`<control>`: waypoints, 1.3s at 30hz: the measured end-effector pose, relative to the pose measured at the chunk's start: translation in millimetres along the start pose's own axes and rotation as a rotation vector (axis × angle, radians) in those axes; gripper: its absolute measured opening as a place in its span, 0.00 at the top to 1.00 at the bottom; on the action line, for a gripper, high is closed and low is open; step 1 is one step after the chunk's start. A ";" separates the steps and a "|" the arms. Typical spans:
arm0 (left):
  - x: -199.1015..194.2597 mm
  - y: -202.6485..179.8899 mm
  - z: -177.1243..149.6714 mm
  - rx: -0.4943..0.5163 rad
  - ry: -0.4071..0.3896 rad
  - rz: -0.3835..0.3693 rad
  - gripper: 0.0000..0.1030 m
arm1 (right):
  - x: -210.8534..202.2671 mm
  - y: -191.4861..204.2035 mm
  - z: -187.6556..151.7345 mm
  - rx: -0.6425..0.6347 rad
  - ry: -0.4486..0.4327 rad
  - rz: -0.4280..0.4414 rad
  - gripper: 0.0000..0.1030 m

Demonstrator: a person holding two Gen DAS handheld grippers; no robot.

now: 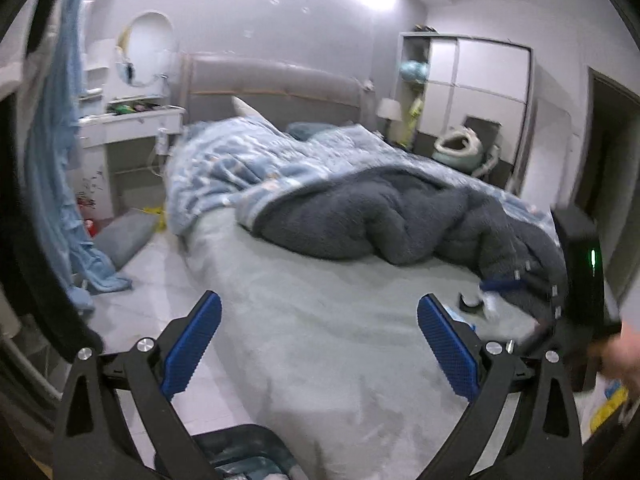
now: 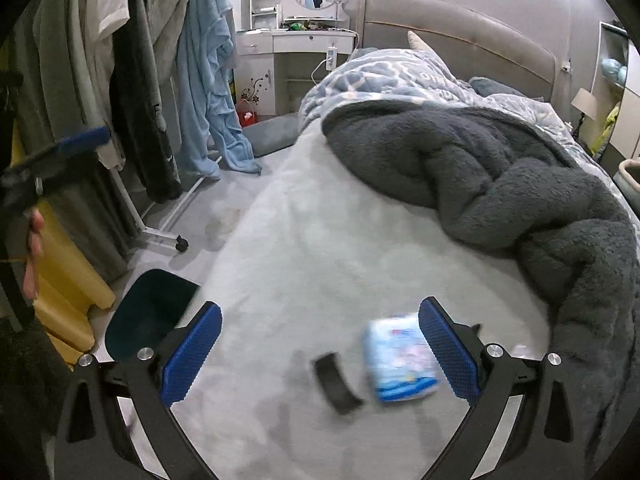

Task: Collect trash
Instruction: 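Move both tools back from the bin toward the bed, then grasp a black curved plastic piece with left tool while right grasps another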

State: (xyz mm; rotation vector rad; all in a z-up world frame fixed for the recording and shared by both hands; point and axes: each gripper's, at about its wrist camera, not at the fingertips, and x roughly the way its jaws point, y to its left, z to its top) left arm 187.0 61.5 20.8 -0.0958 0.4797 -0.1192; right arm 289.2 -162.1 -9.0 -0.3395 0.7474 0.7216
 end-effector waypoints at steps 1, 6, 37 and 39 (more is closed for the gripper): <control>7.9 -6.0 -3.3 0.023 0.018 -0.004 0.03 | 1.7 -10.1 -3.7 0.006 0.022 -0.011 0.03; 39.8 -26.6 -21.0 0.057 0.093 -0.099 0.03 | 8.6 -59.6 -19.8 0.042 0.053 -0.031 0.03; 147.0 -137.8 -86.9 0.172 0.346 -0.356 0.25 | 81.3 -136.8 -44.8 0.120 0.142 -0.014 0.54; 151.3 -137.6 -86.7 0.158 0.355 -0.346 0.27 | 83.9 -136.7 -44.8 0.126 0.144 -0.017 0.59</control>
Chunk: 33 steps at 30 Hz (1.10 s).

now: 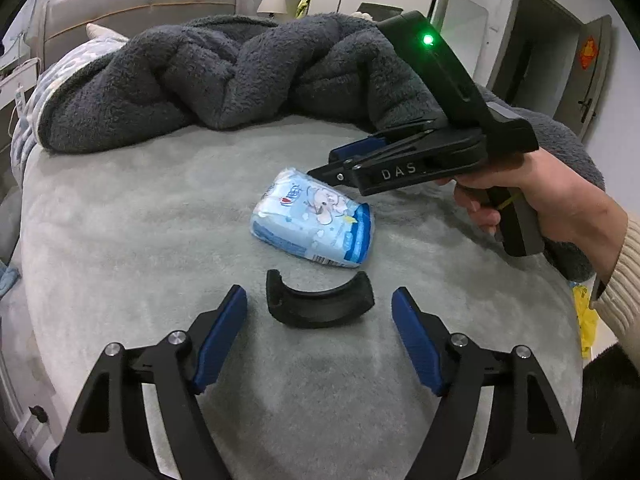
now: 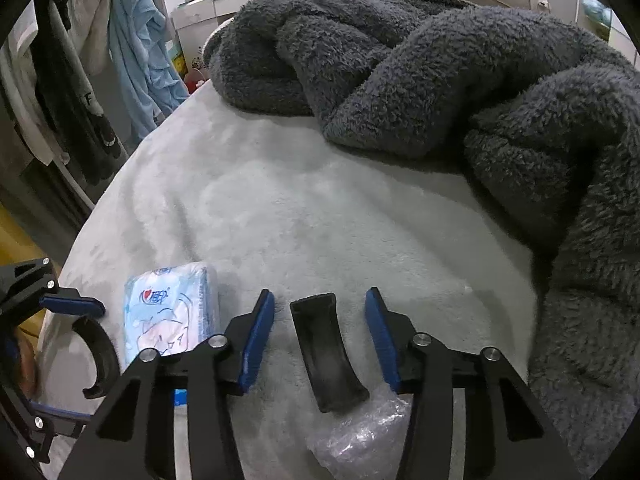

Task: Collect trash
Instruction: 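Grasp a black curved plastic piece with left tool while right grasps another, then carry both black curved pieces over the teal bin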

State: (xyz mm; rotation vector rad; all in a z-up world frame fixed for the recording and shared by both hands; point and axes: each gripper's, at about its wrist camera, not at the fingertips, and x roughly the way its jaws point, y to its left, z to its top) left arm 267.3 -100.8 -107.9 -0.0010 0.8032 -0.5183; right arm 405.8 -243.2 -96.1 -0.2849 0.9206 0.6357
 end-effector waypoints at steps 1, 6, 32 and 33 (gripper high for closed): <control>1.3 1.0 0.5 -0.011 0.004 0.002 0.28 | -0.5 2.1 0.2 0.001 -0.002 0.003 0.64; 10.3 2.2 3.8 -0.029 0.016 0.014 0.37 | -3.1 11.8 2.3 -0.024 -0.012 -0.002 0.78; -51.1 21.3 6.9 -0.147 -0.030 0.150 0.52 | -90.6 62.3 -2.0 0.123 -0.175 0.025 0.81; -56.7 24.7 5.6 -0.159 -0.035 0.160 0.52 | -90.9 67.6 -3.5 0.118 -0.172 0.029 0.81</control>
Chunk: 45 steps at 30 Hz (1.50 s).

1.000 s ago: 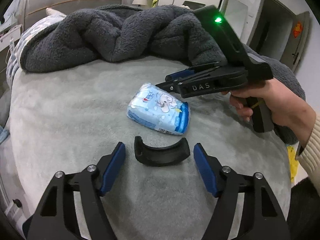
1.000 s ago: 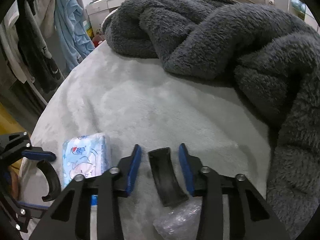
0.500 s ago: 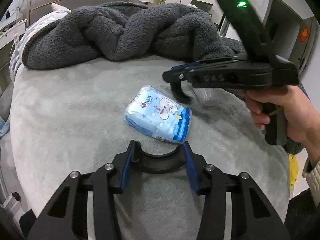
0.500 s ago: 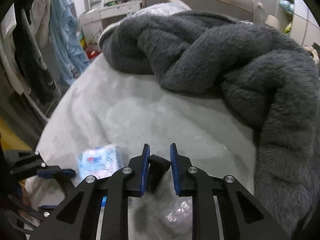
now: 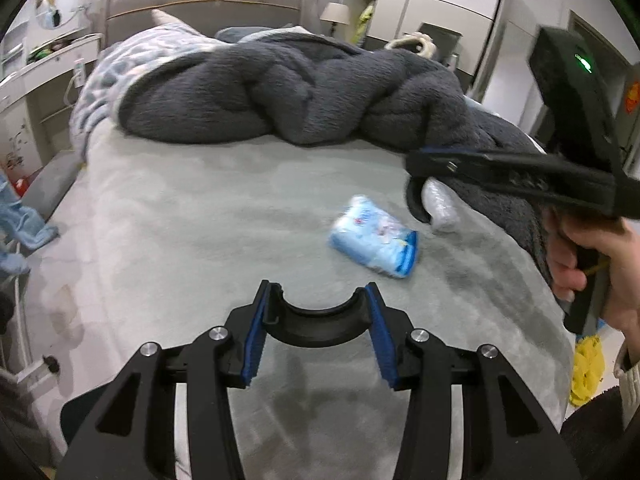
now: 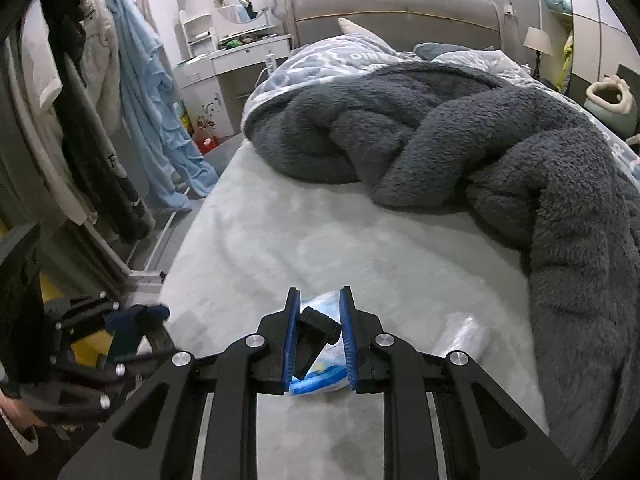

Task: Collect trash
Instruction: 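Carry both black curved pieces over the teal bin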

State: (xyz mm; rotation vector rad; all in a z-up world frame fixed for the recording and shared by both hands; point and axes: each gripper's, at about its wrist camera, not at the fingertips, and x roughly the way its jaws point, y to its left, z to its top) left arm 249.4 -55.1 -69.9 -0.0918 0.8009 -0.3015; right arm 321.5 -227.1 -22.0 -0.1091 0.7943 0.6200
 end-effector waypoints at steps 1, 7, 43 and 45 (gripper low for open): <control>-4.7 4.0 -0.3 -0.012 -0.005 0.006 0.52 | -1.5 4.1 -1.1 -0.003 0.001 -0.001 0.81; -33.1 17.3 -4.0 -0.061 -0.049 0.031 0.52 | -19.0 30.5 -17.7 -0.004 -0.001 -0.012 0.81; -53.6 175.5 -112.1 -0.349 0.283 0.274 0.52 | 14.4 197.8 -18.2 -0.033 0.050 0.188 0.81; -53.9 189.2 -120.2 -0.392 0.307 0.274 0.52 | 23.7 212.1 -21.5 -0.058 0.066 0.199 0.81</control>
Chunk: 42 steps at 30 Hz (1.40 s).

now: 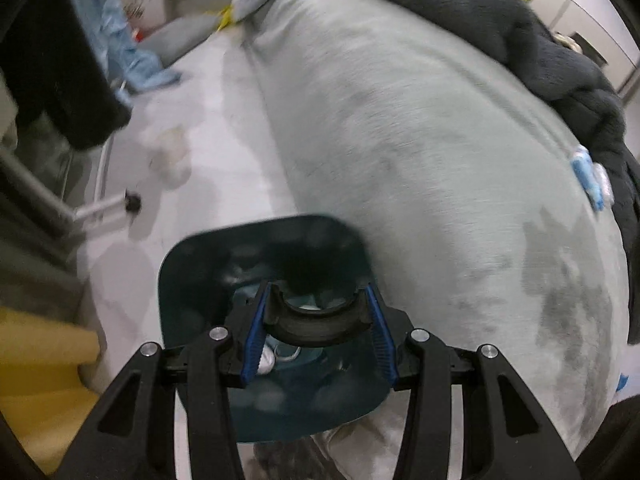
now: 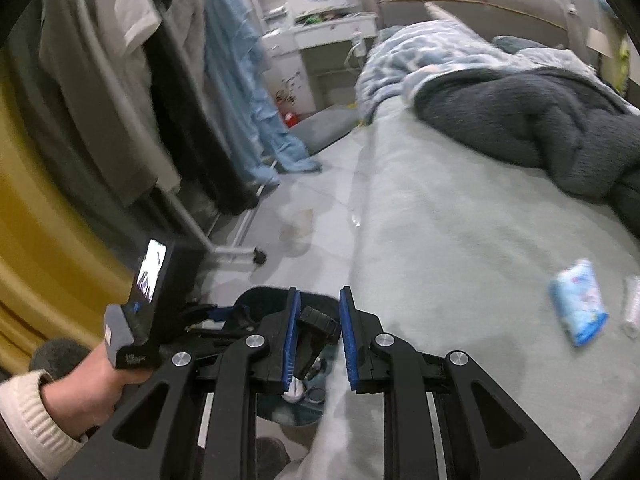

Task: Collect trash
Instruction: 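Carry both black curved pieces over the teal bin, then open both tools to drop the black pieces into the bin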

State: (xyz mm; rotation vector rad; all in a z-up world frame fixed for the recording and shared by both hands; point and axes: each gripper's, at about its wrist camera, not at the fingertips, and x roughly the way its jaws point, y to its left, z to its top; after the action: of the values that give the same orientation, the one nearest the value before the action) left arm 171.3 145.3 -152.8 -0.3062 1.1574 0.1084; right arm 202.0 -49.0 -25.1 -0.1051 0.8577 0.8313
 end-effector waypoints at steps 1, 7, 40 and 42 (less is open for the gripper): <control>2.1 5.7 -1.0 -0.011 0.011 0.003 0.52 | 9.0 8.6 -2.8 -0.021 0.018 0.006 0.81; 14.8 32.7 -13.5 -0.050 0.094 0.021 0.52 | 44.4 28.6 -7.1 -0.067 0.081 0.027 0.81; -25.8 88.3 -6.2 -0.065 -0.012 -0.022 0.27 | 184.8 67.5 -57.4 -0.163 0.413 -0.015 0.81; -35.5 87.2 -1.5 -0.072 -0.052 -0.054 0.27 | 189.4 67.0 -60.6 -0.164 0.427 -0.023 0.80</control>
State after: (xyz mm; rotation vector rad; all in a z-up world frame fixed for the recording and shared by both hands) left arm 134.7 230.6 -136.8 -0.3960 1.0949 0.1104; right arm 187.7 87.9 -183.5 -0.4483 1.1842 0.8710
